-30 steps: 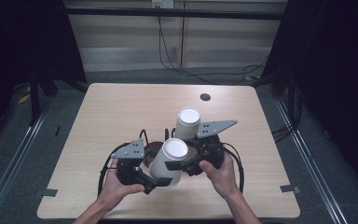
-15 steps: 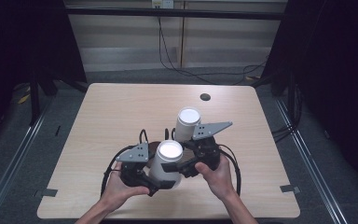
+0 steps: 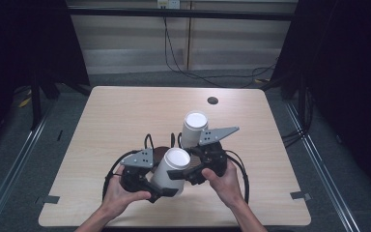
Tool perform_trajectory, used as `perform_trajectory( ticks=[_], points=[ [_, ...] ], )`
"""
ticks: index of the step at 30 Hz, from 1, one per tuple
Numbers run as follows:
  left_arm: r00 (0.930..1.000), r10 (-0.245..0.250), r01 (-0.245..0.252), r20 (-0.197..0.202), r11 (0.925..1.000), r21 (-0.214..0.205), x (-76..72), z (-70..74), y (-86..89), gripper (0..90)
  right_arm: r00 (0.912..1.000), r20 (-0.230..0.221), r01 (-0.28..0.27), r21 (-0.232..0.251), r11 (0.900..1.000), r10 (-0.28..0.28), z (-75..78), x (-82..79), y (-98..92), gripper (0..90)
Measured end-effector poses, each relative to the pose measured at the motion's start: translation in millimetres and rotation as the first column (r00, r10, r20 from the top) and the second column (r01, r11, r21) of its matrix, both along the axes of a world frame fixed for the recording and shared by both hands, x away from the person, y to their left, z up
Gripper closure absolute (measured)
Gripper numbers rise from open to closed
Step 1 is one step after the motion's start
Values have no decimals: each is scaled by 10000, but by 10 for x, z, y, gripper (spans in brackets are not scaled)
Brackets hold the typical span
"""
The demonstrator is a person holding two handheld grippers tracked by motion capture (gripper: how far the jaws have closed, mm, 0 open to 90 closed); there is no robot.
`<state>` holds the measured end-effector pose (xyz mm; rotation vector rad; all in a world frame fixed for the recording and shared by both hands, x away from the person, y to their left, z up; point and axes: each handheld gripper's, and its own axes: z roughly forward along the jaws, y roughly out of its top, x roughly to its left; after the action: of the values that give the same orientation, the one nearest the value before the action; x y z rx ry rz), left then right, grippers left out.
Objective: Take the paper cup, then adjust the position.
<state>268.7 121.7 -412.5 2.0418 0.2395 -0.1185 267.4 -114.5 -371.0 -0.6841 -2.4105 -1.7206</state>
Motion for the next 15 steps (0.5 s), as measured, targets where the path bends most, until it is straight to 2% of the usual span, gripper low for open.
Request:
perform_trajectory(
  ticks=[1,2,5,8,15],
  points=[
    [10000,0,0,0,10000,0,0,0,0,186,10000,0,0,0,10000,0,0,0,0,188],
    [10000,-19,19,-36,10000,88,-3,-1,2,189,10000,-66,20,-40,10000,-21,-11,4,-7,151],
    [9999,88,-87,-72,9997,244,0,1,10,190,9999,-77,-73,-39,10000,73,-23,3,-22,141],
    [9993,-26,43,-367,9990,453,5,3,33,191,9998,-77,-187,-186,9997,186,-34,-15,-74,141],
    [9993,6,26,-364,9962,875,16,22,82,193,9998,71,-179,-514,9985,183,-45,-48,-185,140]
  ],
)
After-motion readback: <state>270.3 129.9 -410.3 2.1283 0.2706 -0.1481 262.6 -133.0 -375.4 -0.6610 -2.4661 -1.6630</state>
